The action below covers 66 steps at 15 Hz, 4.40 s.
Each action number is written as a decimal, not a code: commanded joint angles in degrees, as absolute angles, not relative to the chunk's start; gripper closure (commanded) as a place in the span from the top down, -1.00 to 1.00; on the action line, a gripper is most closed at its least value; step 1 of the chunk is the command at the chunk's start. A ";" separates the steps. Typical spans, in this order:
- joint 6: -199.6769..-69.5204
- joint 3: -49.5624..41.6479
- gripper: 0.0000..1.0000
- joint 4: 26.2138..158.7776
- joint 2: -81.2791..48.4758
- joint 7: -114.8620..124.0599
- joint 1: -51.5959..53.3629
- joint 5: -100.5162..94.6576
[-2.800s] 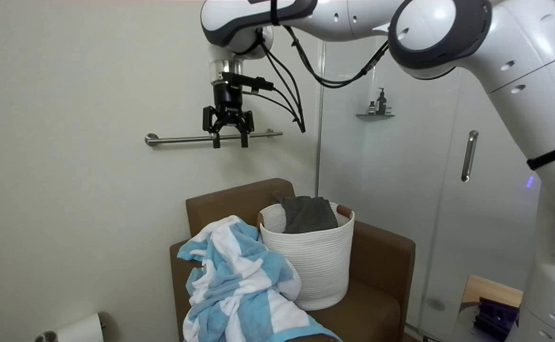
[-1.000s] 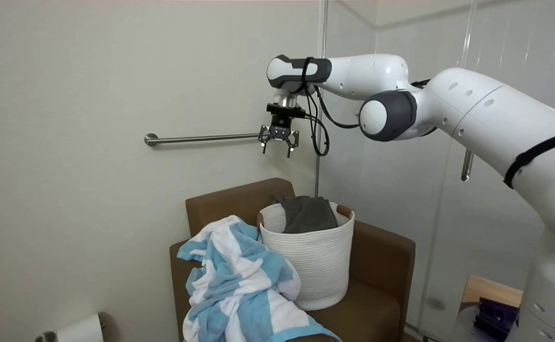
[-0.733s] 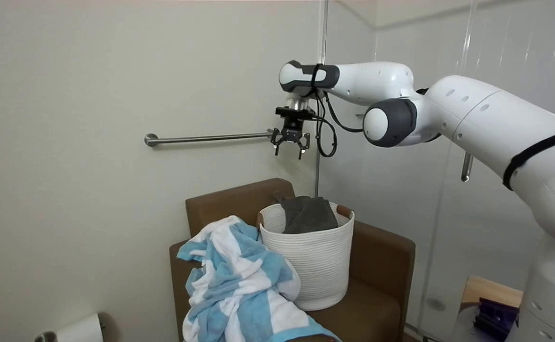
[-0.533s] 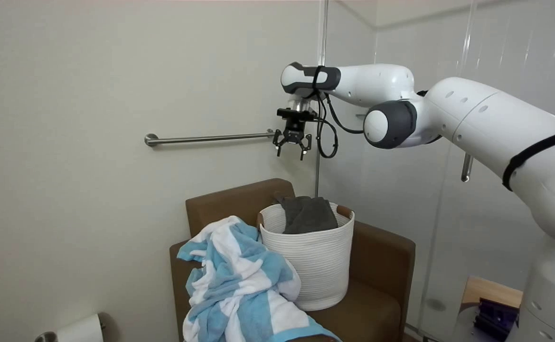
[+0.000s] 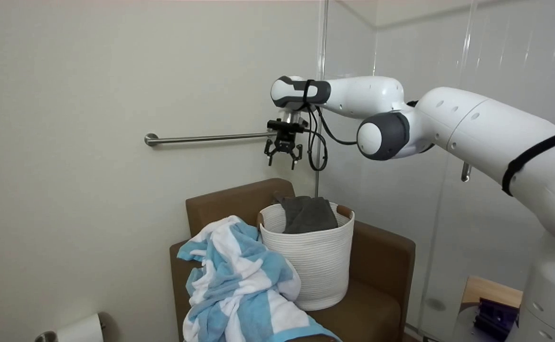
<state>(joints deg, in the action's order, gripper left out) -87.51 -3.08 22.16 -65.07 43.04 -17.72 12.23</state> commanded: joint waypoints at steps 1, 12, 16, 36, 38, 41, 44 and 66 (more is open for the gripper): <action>-97.29 -3.79 1.00 24.61 -66.23 50.61 -18.07 12.66; -100.59 -6.68 1.00 20.93 -70.33 77.10 -22.96 11.20; -97.07 -5.78 1.00 21.90 -71.17 83.90 -25.84 12.24; -102.43 -2.50 1.00 21.40 -73.20 103.87 -25.66 13.12; -106.64 -2.53 1.00 21.35 -74.27 108.86 -25.68 12.72; -111.69 -3.80 1.00 25.39 -73.22 115.98 -26.10 13.04; -113.55 -5.23 1.00 26.40 -73.91 123.93 -26.45 12.53; -131.78 -6.52 1.00 21.55 -85.10 152.73 -23.43 9.14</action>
<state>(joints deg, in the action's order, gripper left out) -122.52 -5.34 21.12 -82.96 145.62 -25.23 11.47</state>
